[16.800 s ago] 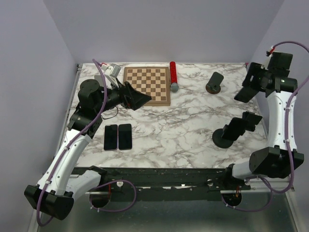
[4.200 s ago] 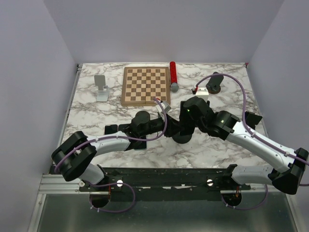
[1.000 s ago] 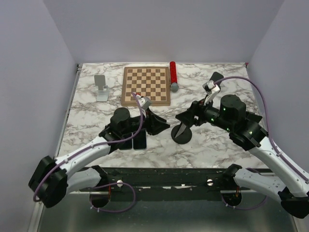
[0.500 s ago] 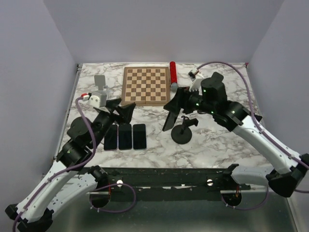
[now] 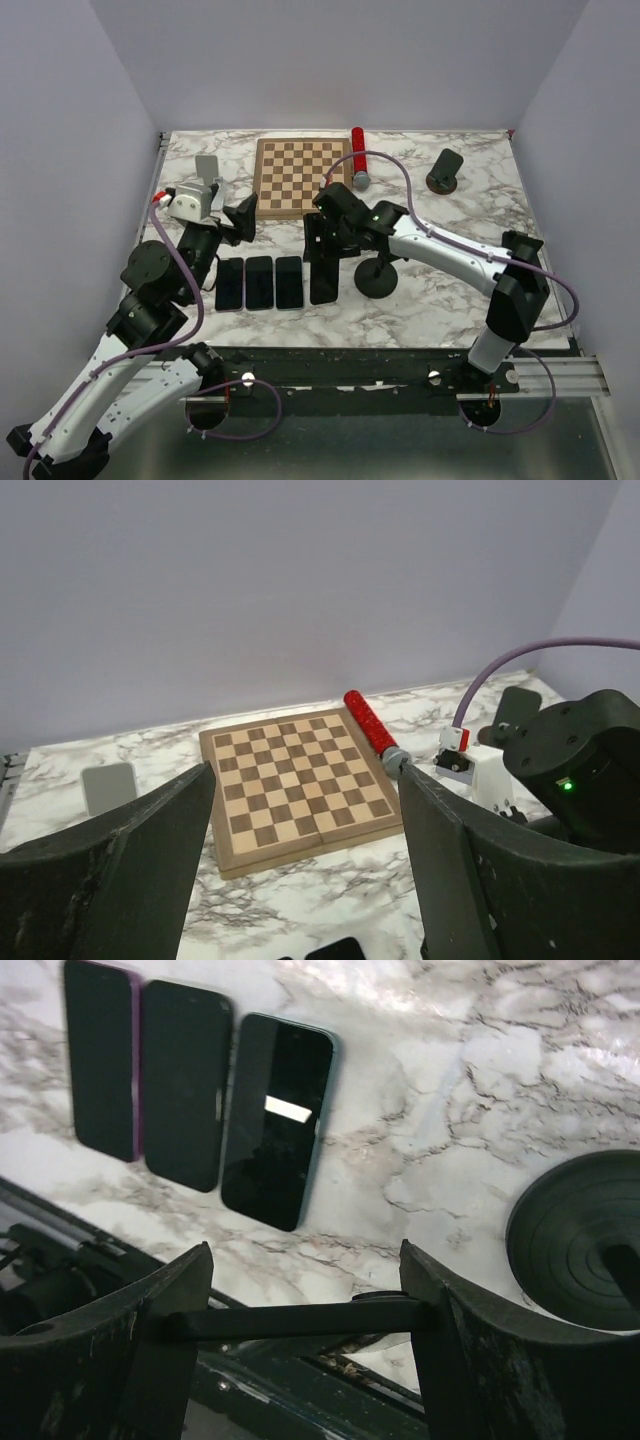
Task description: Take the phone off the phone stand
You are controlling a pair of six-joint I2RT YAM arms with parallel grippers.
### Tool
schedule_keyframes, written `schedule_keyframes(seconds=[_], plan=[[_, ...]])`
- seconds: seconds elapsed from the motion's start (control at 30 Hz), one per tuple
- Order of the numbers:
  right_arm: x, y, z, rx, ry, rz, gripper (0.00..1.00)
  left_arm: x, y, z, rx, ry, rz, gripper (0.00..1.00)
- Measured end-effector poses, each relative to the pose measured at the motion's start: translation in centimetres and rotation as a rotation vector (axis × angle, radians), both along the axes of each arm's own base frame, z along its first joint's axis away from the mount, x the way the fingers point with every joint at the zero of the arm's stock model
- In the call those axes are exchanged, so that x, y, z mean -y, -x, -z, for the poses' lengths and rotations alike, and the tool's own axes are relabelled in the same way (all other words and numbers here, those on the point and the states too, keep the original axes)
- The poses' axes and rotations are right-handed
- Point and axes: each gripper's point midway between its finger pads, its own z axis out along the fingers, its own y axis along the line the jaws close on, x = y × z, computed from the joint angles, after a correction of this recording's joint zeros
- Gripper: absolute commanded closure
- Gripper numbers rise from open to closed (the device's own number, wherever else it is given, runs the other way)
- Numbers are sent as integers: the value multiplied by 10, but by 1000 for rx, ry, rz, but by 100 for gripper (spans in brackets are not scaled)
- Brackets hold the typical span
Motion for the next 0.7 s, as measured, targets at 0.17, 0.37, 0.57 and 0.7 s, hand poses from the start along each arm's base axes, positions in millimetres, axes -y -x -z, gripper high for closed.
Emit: schedule_keyframes(seconds=[0.17,0.37,0.57,0.7], plan=[[1,-6,42,-52,92,53,99,4,-13,40,-42,-105,-26,18],[1,-15,75,-77,152,118,99,6,-21,66,-81,-175,-34,18],[-6,-26,102,-86,202,154,99,9,-20,64,-72,-158,-22,18],[-4,-28,107,-85,216,176,99,13,-21,65,-78,-155,-6,18]])
